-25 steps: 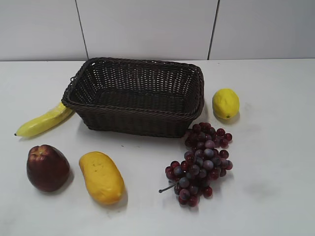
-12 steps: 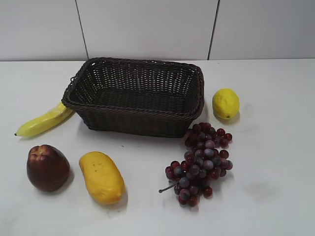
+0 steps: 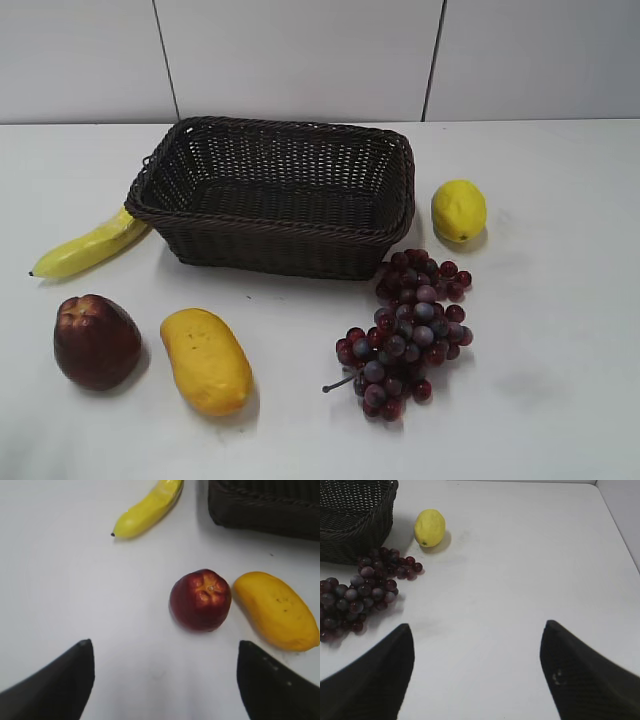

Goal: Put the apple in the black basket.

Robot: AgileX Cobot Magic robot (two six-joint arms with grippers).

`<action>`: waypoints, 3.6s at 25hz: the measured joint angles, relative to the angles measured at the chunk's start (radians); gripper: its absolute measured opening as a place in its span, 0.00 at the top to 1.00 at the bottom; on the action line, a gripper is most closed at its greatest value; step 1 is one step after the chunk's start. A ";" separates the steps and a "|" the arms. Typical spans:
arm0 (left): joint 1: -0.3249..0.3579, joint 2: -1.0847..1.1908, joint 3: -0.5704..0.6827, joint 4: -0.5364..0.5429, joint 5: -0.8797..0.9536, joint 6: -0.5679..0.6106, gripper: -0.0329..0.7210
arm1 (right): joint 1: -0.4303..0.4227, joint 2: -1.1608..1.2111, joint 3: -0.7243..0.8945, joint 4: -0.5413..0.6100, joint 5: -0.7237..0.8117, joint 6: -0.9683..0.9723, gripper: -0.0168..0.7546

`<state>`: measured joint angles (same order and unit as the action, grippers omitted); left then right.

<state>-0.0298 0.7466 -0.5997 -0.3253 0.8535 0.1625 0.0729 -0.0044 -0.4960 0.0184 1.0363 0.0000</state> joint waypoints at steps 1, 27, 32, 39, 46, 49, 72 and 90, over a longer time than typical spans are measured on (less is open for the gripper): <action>0.000 0.044 -0.017 -0.005 0.004 0.000 0.05 | 0.000 0.000 0.000 0.000 0.000 0.000 0.21; -0.407 0.615 -0.312 0.185 0.132 -0.062 0.08 | 0.000 0.000 0.000 0.000 0.000 0.000 0.21; -0.428 0.684 -0.312 0.244 0.091 -0.065 0.05 | 0.000 0.000 0.000 0.000 0.000 0.000 0.21; -0.428 0.776 -0.312 0.273 -0.002 -0.066 0.04 | 0.000 0.000 0.000 0.000 0.000 0.000 0.21; -0.428 0.876 -0.312 0.293 -0.018 -0.066 0.04 | 0.000 0.000 0.000 0.000 0.000 0.000 0.21; -0.428 0.909 -0.312 0.314 -0.029 -0.066 0.04 | 0.000 0.000 0.000 0.000 0.000 0.000 0.21; -0.428 0.929 -0.314 0.325 -0.066 -0.069 0.21 | 0.000 0.000 0.000 0.000 0.000 0.000 0.21; -0.428 0.917 -0.512 0.325 0.196 -0.069 0.21 | 0.000 0.000 0.000 0.000 0.000 0.000 0.21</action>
<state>-0.4580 1.6635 -1.1114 0.0000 1.0499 0.0939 0.0729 -0.0044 -0.4960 0.0184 1.0363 0.0000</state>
